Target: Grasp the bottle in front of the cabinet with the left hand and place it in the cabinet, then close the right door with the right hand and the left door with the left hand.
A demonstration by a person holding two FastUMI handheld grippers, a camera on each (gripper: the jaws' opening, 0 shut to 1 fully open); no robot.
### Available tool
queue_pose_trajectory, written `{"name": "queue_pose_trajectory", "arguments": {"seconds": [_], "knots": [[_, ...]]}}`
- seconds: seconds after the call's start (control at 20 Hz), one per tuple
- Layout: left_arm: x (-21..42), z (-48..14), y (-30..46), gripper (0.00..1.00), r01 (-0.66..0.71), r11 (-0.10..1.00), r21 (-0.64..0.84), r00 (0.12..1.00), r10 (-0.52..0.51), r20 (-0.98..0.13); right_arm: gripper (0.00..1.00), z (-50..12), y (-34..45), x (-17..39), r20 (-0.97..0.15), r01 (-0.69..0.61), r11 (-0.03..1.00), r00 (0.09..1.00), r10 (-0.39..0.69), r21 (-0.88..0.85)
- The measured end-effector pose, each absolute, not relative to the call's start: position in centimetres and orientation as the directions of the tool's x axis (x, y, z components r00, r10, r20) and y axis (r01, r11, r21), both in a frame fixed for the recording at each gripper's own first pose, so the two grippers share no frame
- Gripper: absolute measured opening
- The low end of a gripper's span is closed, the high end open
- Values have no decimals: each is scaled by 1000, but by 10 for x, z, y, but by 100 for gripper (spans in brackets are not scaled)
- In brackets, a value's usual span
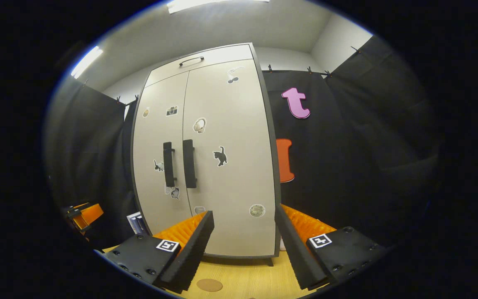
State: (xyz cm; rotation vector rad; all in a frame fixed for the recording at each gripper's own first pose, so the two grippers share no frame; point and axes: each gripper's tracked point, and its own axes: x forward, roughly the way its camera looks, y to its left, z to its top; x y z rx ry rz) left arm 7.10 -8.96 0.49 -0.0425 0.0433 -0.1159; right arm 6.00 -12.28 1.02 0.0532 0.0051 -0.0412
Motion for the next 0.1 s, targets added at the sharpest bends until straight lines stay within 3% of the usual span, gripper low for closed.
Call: {"name": "queue_pose_trajectory", "arguments": {"seconds": [0.1], "knots": [[70, 4, -90, 94, 118, 992, -47, 992, -120, -42, 97, 11, -122, 61, -5, 41, 998, 999, -41, 50]]}}
